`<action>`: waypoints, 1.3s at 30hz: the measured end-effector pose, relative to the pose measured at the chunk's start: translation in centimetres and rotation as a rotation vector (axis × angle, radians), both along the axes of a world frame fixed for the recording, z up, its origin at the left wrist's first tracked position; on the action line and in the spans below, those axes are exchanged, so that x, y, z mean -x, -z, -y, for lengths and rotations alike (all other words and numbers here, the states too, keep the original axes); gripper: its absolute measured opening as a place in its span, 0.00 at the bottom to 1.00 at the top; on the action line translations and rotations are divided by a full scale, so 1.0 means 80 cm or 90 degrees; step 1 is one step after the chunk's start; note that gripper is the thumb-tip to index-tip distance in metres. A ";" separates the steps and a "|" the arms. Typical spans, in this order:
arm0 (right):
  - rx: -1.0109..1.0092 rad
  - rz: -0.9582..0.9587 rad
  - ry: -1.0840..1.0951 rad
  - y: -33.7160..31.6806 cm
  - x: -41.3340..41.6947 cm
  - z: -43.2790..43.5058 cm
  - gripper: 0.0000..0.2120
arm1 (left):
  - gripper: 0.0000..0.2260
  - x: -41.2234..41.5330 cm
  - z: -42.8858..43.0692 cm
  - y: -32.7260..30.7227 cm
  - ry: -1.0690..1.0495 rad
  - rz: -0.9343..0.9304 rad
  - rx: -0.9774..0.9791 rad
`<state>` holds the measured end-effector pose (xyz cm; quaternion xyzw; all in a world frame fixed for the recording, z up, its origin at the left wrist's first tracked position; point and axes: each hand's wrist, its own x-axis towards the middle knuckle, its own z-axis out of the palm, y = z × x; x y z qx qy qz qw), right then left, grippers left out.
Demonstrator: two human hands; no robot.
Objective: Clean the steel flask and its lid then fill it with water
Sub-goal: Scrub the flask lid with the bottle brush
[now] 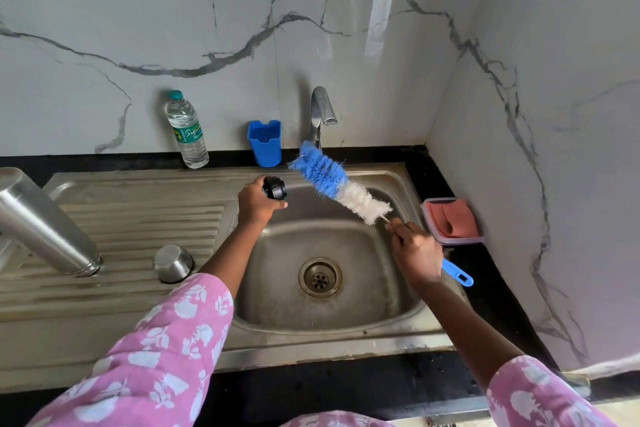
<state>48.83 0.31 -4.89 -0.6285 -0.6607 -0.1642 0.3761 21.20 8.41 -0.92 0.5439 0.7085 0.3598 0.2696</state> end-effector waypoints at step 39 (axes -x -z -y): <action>-0.073 0.226 -0.089 -0.013 -0.003 0.018 0.08 | 0.20 0.003 0.006 -0.004 0.032 0.040 0.015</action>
